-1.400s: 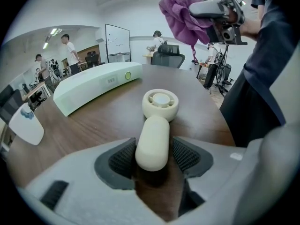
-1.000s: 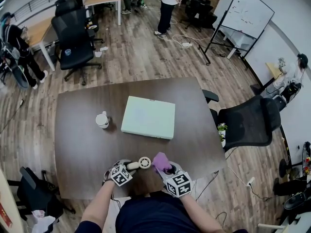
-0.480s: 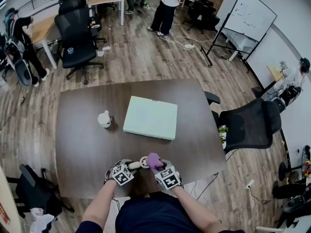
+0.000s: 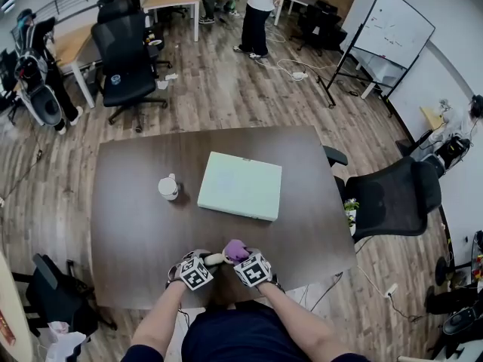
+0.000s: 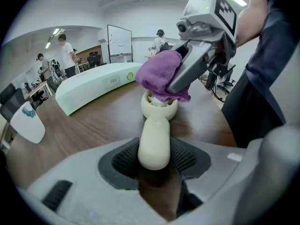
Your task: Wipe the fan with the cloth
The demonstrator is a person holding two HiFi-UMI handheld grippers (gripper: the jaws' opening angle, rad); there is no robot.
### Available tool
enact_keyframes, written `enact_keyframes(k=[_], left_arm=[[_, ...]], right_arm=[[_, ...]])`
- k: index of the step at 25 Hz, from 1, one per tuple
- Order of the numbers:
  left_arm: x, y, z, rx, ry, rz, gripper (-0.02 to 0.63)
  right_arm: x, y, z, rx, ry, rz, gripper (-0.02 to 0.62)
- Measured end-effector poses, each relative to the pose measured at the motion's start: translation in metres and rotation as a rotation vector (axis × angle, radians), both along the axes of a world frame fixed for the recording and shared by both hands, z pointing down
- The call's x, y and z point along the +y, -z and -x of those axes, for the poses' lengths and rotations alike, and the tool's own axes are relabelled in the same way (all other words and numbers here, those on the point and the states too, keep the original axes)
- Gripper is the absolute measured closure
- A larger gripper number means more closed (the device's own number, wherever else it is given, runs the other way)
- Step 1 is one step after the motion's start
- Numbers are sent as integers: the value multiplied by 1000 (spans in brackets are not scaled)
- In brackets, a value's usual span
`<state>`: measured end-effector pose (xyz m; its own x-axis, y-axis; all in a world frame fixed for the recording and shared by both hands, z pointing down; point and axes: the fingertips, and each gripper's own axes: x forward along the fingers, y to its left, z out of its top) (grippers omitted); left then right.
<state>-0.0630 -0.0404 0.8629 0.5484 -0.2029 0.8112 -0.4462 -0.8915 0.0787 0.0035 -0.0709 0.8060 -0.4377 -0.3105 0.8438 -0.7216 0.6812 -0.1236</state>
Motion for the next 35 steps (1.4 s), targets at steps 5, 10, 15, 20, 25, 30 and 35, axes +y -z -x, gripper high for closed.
enact_keyframes(k=[5,10,15,20,25,30,35], left_arm=[[0,0,1,-3,0,2,397],[0,0,3,-4,2,4,397],[0,0,0,-4,3,7,397],[1,-1,1,-6,-1,10,397],[2,0,0,-9,2,9,397],[2,1,1,-9,-2,11,397],[2,1,1,-3,-5,14,397]], right_arm=[[-3,-1,5,12,10,11,459],[-1,-1,17,28,46,25,459],[6,0,41,-3,98,28,459],[16,-4,57,-41,126,75,459],[18,-4,66,-49,166,82,456],[24,2,69,-71,214,74,407],[28,5,68,-54,232,48,360]])
